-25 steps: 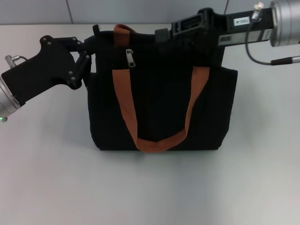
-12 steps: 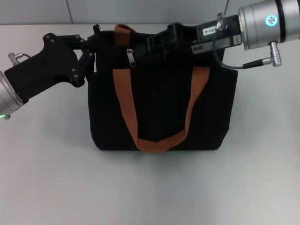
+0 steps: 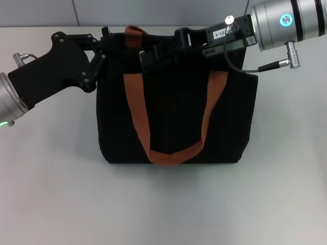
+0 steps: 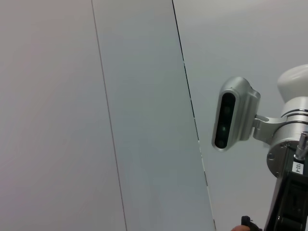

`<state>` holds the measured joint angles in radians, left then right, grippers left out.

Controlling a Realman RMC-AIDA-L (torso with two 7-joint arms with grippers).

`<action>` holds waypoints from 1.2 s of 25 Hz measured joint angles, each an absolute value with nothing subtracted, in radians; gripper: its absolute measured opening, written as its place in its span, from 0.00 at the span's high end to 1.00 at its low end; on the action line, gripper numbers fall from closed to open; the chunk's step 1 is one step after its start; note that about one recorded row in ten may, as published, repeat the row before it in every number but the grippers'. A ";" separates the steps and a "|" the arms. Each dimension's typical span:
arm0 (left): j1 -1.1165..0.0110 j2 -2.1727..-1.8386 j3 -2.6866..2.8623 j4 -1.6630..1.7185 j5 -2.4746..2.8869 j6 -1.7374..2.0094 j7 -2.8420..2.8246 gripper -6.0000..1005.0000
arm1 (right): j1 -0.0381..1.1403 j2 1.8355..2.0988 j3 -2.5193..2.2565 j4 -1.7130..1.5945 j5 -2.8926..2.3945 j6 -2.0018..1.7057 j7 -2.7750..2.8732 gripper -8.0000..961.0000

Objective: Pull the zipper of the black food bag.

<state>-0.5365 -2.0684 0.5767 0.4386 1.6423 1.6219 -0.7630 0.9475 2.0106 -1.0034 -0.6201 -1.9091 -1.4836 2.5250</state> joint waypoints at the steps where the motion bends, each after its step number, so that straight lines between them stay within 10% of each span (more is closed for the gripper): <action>1: -0.537 -2.068 0.577 0.439 1.642 1.622 -0.763 0.95 | 0.947 2.011 -1.003 -0.627 -1.913 -1.484 2.525 0.71; 30: -0.614 -2.072 0.604 0.430 1.644 1.643 -0.807 0.94 | 0.940 2.043 -1.115 -0.735 -1.934 -1.422 2.484 0.73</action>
<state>-0.6144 -2.0723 0.6037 0.4297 1.6440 1.6431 -0.8066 0.9404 2.0433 -1.1154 -0.7346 -1.9344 -1.4225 2.4840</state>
